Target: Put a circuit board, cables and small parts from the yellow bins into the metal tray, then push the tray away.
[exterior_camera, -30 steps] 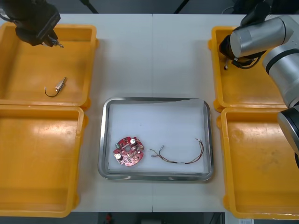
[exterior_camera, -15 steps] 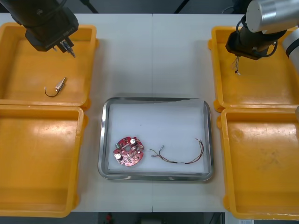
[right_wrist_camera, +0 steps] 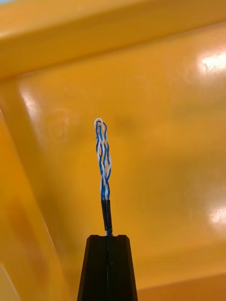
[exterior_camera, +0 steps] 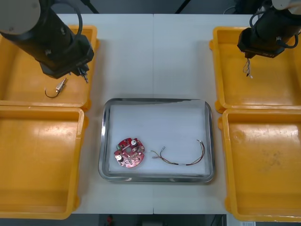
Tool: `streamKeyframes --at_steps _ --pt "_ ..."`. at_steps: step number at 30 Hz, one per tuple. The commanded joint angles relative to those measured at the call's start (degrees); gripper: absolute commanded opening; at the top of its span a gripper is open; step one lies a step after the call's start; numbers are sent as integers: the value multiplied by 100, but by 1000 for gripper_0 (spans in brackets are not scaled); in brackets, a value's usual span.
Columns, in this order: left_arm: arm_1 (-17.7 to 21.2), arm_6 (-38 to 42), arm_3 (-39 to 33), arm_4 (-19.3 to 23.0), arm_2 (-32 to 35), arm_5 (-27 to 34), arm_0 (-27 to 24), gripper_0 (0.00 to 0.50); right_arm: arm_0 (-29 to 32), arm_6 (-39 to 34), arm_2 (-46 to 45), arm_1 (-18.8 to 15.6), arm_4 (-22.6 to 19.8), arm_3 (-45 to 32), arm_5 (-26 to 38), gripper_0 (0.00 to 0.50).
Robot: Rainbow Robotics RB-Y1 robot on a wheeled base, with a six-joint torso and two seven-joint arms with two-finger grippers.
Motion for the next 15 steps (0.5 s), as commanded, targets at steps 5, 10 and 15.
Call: streamKeyframes --at_steps 5,10,15 --pt "-359 197 -1161 -849 219 97 1001 0 -116 1031 -169 -421 -197 -704 933 0" --pt "-895 258 -1204 -1306 219 431 1054 0 -116 1488 -169 -509 -276 -1046 1478 0" --pt "-1633 328 -1143 -1930 202 861 1062 0 -81 1963 -178 -623 -452 -1398 1935 0"
